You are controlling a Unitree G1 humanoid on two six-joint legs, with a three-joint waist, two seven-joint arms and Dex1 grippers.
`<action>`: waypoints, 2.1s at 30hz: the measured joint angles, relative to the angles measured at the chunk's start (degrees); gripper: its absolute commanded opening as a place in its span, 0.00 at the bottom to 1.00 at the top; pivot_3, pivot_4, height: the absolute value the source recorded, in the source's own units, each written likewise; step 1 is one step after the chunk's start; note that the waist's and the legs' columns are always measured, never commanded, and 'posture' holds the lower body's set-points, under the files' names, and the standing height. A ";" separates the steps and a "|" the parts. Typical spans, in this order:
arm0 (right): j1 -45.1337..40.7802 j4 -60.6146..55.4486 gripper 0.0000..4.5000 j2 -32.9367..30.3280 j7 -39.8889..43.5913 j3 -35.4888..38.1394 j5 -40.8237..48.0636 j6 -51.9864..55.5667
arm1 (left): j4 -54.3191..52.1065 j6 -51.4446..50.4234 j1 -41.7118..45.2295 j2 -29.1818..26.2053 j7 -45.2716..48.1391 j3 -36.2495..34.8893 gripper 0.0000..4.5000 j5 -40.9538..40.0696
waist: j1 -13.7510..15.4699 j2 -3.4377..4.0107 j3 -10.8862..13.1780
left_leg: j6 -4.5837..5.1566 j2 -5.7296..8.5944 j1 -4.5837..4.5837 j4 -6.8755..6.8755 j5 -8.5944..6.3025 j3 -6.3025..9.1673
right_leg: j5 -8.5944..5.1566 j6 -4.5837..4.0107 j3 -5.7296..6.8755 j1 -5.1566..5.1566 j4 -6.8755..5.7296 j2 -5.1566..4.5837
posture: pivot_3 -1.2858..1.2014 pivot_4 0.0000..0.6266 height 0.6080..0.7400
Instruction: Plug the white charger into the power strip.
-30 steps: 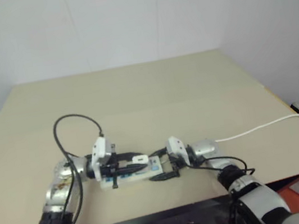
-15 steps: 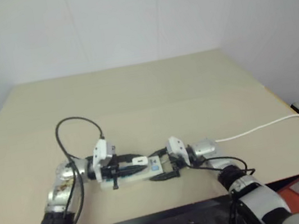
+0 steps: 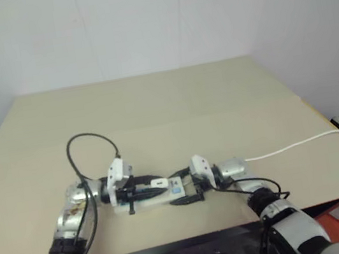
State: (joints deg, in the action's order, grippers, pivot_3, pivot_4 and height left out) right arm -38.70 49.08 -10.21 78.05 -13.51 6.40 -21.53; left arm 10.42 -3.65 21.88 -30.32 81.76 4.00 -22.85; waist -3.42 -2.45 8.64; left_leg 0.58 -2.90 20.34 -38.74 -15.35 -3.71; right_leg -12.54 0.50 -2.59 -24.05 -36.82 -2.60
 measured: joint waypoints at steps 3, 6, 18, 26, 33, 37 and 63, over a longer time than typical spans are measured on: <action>0.06 -0.16 0.76 0.00 -0.09 -0.04 0.00 0.21 | 1.11 1.18 0.07 0.02 0.48 0.09 0.22 0.04 | -0.01 0.00 0.00 | 0.00 -0.01 -0.01 0.03 0.00 0.00 | -0.01 -0.01 0.00 0.00 0.01 0.00 | 0.52 0.24 1.00; 0.14 -0.22 0.76 -0.02 -0.22 -0.05 0.00 0.32 | 2.47 2.63 0.29 0.23 0.75 0.32 0.22 0.05 | 0.03 0.01 -0.03 | 0.00 -0.02 -0.02 0.04 0.00 0.00 | -0.01 -0.03 0.01 0.01 0.02 0.00 | 0.52 0.24 1.00; 0.93 -0.84 0.76 -0.34 -0.88 -0.21 0.00 1.24 | 8.14 7.49 1.40 0.41 1.67 1.82 0.22 0.05 | 0.44 0.21 -0.55 | 0.01 -0.03 -0.09 0.09 0.00 0.00 | -0.12 0.00 0.00 0.05 0.04 0.01 | 0.52 0.24 1.00; 1.08 -0.99 0.76 -0.71 -1.07 -0.41 -0.03 1.91 | 8.96 6.79 2.25 0.00 1.54 3.17 0.22 0.05 | 0.79 0.59 -0.89 | 0.01 -0.03 -0.11 0.11 0.00 -0.01 | -0.18 0.00 0.00 0.05 0.05 0.03 | 0.52 0.24 1.00; 1.10 -1.37 0.76 -0.89 -1.03 -0.95 -0.05 1.90 | 9.18 2.70 2.56 -3.70 0.89 4.92 0.74 3.53 | 0.76 0.79 -0.99 | 0.03 0.00 -0.13 0.30 0.00 -0.07 | -0.21 0.02 -0.10 -0.01 0.13 0.06 | 0.52 0.24 1.00; 1.08 -1.36 0.76 -0.92 -1.07 -0.98 -0.05 1.90 | 8.95 1.92 2.50 -3.75 0.81 4.64 0.99 3.70 | 0.78 0.81 -0.99 | 0.03 0.00 -0.13 0.30 0.00 -0.07 | -0.21 0.01 -0.10 -0.01 0.13 0.05 | 0.52 0.24 1.00; 5.10 -13.21 1.00 -7.18 -1.69 -1.20 -0.20 5.73 | 10.18 -5.11 10.41 -20.12 6.16 -10.20 1.00 -2.98 | 2.57 0.11 -0.48 | 0.02 0.02 0.57 0.54 0.00 -0.14 | -0.05 -0.22 0.15 -0.40 0.78 -0.10 | 0.52 0.24 1.00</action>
State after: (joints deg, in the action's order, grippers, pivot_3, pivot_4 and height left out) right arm -33.60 35.87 -17.39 76.36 -14.71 6.20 -15.80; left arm 20.60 -8.77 32.29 -50.45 87.92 -6.21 -25.83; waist -0.85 -2.34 8.16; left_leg 0.60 -2.88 20.91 -38.20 -15.36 -3.85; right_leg -12.60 0.28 -2.44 -24.45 -36.04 -2.70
